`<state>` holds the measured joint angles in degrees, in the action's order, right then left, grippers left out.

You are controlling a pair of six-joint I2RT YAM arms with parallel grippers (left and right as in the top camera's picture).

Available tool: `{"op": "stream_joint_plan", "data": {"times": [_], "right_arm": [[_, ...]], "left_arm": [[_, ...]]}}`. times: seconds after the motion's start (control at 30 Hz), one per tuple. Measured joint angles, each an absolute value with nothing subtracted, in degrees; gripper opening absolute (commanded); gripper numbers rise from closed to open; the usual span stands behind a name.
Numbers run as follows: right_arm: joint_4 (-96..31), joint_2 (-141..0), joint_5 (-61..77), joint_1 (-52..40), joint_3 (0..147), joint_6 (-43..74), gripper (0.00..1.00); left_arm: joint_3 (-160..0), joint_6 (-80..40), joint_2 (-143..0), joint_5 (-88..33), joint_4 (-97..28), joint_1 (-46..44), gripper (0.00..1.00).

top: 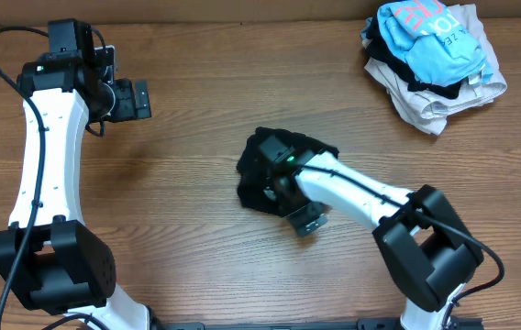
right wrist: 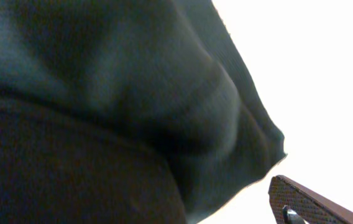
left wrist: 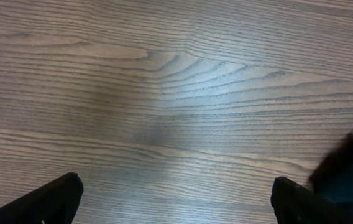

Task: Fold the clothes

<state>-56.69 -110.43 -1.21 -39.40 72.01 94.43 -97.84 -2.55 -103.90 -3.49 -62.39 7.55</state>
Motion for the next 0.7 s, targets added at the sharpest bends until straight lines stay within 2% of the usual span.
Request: {"op": "stream_joint_plan", "data": {"times": [0.4, 0.6, 0.63, 0.7], "right_arm": [[-60.49, -110.43, 5.63, -20.99, 72.1, 75.46, 1.0], [-53.06, -110.43, 6.55, -22.26, 71.0, 74.74, 1.0], [-51.48, -110.43, 6.52, -23.29, 70.76, 74.72, 0.98], [-48.75, -110.43, 6.5, -25.67, 70.46, 74.28, 0.82]], "left_arm": [[-97.84, -2.55, -103.9, -2.72, -62.54, 7.55, 1.0], [-97.84, -2.52, -103.9, -2.68, -62.65, 7.55, 1.0], [-97.84, -2.55, -103.9, -2.57, -62.67, 7.55, 1.0], [-97.84, -2.55, -103.9, -2.55, -62.74, 7.55, 1.0]]}}
